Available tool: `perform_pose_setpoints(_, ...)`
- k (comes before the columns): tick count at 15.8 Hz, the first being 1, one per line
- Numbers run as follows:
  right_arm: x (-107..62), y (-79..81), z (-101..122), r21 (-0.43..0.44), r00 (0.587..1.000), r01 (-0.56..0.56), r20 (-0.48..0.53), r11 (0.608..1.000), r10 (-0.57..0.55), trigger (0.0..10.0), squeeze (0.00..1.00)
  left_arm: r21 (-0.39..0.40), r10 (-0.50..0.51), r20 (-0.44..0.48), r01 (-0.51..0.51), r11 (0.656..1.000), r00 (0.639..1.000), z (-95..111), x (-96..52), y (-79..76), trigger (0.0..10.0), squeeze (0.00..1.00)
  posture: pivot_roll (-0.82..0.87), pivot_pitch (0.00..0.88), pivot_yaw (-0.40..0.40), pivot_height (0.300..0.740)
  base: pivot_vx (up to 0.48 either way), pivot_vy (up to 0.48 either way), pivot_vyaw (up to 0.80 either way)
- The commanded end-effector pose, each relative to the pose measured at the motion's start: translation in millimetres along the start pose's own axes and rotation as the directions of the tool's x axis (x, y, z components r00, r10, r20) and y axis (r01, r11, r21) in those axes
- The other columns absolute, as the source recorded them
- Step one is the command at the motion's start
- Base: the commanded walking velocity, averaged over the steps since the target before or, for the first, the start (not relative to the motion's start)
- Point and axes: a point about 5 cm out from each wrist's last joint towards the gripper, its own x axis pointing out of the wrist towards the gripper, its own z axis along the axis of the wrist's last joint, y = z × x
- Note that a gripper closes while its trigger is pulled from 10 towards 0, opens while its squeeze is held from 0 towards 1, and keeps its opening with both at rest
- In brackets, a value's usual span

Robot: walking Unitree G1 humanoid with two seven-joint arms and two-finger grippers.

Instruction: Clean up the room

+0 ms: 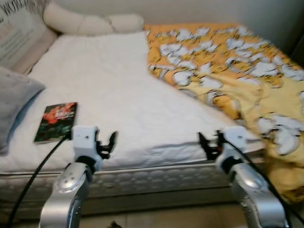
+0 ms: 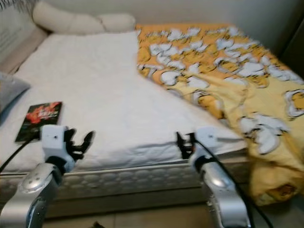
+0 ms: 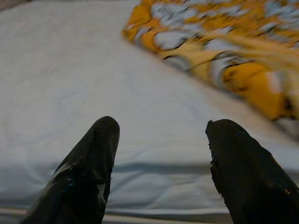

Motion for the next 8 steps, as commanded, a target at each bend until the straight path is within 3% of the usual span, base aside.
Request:
perform_pose_setpoints(1,2.0,5.3,4.5,-0.001,1.0,-0.014,0.026,1.0,0.014,10.0,0.62,-0.006,0.025,-0.013,-0.025,1.0,1.0,-1.5,-2.4,6.8,10.0,0.94,-0.03,0.0,0.014,0.74,0.0,-0.458,0.0)
perform_pose_setpoints(2,2.0,5.3,4.6,0.0,1.0,-0.01,0.027,1.0,0.01,10.0,0.92,-0.01,0.028,-0.014,-0.028,1.0,1.0,-1.9,-2.7,7.3,10.0,1.0,-0.03,0.0,0.015,0.74,0.0,-0.461,0.0)
perform_pose_setpoints(3,2.8,5.9,5.9,-0.01,1.0,0.001,0.03,1.0,-0.001,10.0,0.78,-0.012,0.034,-0.012,-0.034,0.999,0.999,-1.7,-2.2,9.2,10.0,1.0,-0.04,0.0,0.02,0.74,0.0,-0.461,0.0)
perform_pose_setpoints(4,4.4,6.6,8.4,-0.027,0.999,0.009,0.037,1.0,-0.008,10.0,0.0,-0.003,0.046,-0.006,-0.046,0.999,0.999,-0.6,1.0,11.8,10.0,1.0,-0.04,0.0,0.022,0.74,0.0,-0.461,0.0)
perform_pose_setpoints(6,5.5,2.9,7.8,-0.031,0.999,0.018,0.037,0.999,-0.017,10.0,0.0,0.028,0.054,0.017,-0.054,0.998,0.998,4.8,4.3,10.6,10.0,0.96,-0.03,0.0,0.018,0.74,0.0,-0.446,0.0)
perform_pose_setpoints(7,6.0,1.7,7.8,-0.031,0.999,0.02,0.036,0.999,-0.019,10.0,0.0,0.018,0.069,0.041,-0.07,0.997,0.997,8.7,4.9,10.9,10.0,0.9,-0.03,0.0,0.016,0.74,0.0,-0.304,0.0)
perform_pose_setpoints(8,6.2,1.6,8.5,-0.025,0.999,0.021,0.038,0.999,-0.02,10.0,0.0,-0.009,0.09,0.027,-0.09,0.996,0.996,8.4,5.4,12.2,10.0,0.34,-0.03,0.0,0.014,0.74,0.0,0.0,0.0)
